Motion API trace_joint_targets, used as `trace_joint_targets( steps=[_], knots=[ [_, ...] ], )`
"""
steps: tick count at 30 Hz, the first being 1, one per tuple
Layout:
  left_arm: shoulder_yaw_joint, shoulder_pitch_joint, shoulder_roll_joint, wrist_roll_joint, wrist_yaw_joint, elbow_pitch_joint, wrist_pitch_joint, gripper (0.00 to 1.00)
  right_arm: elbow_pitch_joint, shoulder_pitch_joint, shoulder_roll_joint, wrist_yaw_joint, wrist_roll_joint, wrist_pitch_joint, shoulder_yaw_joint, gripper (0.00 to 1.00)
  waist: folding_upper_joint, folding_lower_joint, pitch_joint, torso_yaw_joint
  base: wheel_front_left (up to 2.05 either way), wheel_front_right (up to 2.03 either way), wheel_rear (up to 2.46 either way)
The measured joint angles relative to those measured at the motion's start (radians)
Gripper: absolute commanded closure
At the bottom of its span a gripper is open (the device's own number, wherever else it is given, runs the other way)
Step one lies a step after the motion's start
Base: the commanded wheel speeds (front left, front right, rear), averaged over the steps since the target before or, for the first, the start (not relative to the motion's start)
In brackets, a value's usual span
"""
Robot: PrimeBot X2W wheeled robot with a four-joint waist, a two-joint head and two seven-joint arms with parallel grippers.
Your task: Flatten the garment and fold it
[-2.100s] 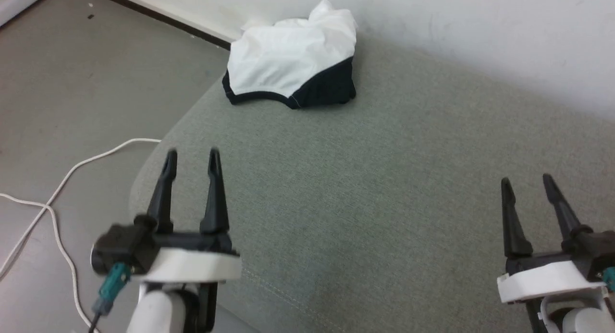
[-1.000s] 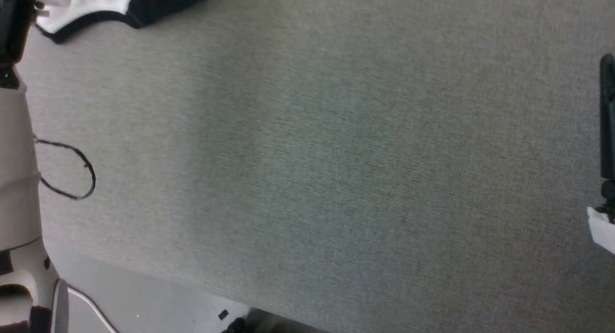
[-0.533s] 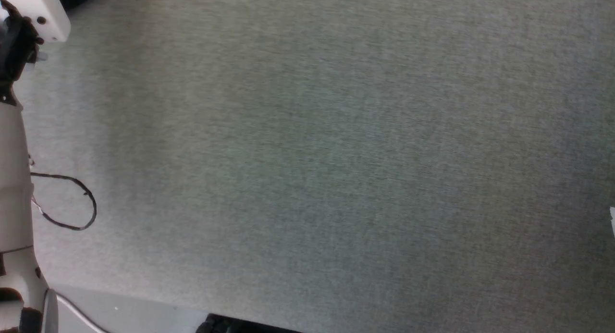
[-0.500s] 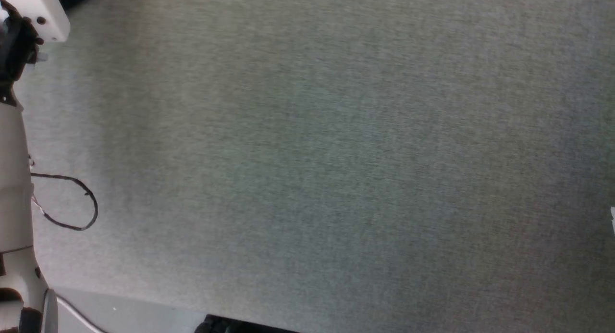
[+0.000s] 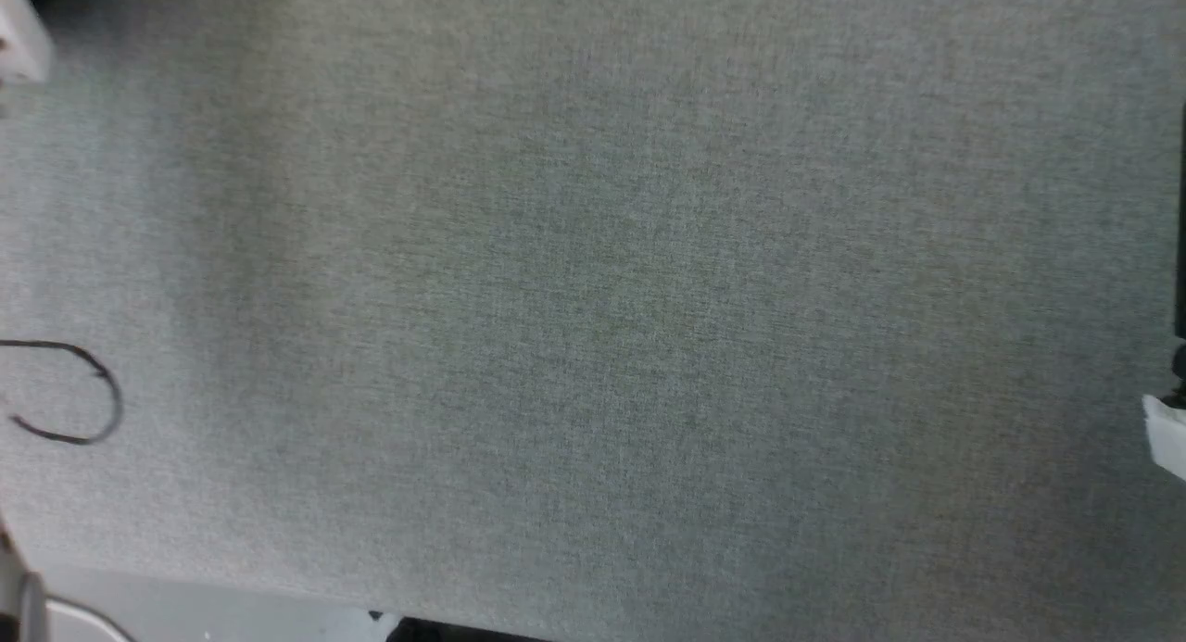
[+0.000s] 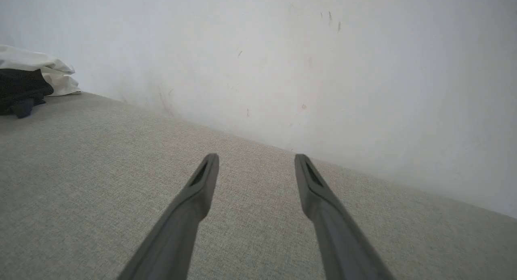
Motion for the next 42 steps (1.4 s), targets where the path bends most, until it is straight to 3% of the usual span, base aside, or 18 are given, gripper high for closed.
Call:
trace_joint_targets(
  steps=[12,19,32,39,42],
  knots=[
    [-0.031,-0.085,0.068,0.013,-0.041,-0.108,0.002,1.0,0.15,-0.01,0.113,0.0,0.0,-0.095,0.054,0.0,0.0,0.0,-0.161,-0.018,0.0,0.0,0.0],
    [-0.117,-0.198,0.047,0.004,-0.082,-0.148,0.033,1.0,0.23,0.04,0.184,0.0,-0.009,-0.14,0.043,0.0,0.0,-0.0002,-0.296,-0.034,0.0,0.0,0.0],
    [-0.291,-0.329,-0.174,-0.134,-0.105,-0.17,0.065,1.0,0.26,0.109,0.23,0.0,-0.02,-0.164,-0.017,0.0,0.0,-0.0003,-0.532,-0.067,0.0,0.0,0.0],
    [-0.374,-0.278,-0.306,-0.174,-0.103,-0.172,0.064,1.0,0.247,0.115,0.232,0.0,-0.017,-0.164,-0.074,0.0,0.0,-0.0002,-0.592,-0.11,0.0,0.0,0.0],
    [-0.418,-0.199,-0.366,-0.184,-0.08,-0.172,0.055,1.0,0.237,0.116,0.232,0.0,-0.011,-0.163,-0.104,0.0,0.0,-0.0001,-0.601,-0.136,0.0,0.0,0.0]
  ],
)
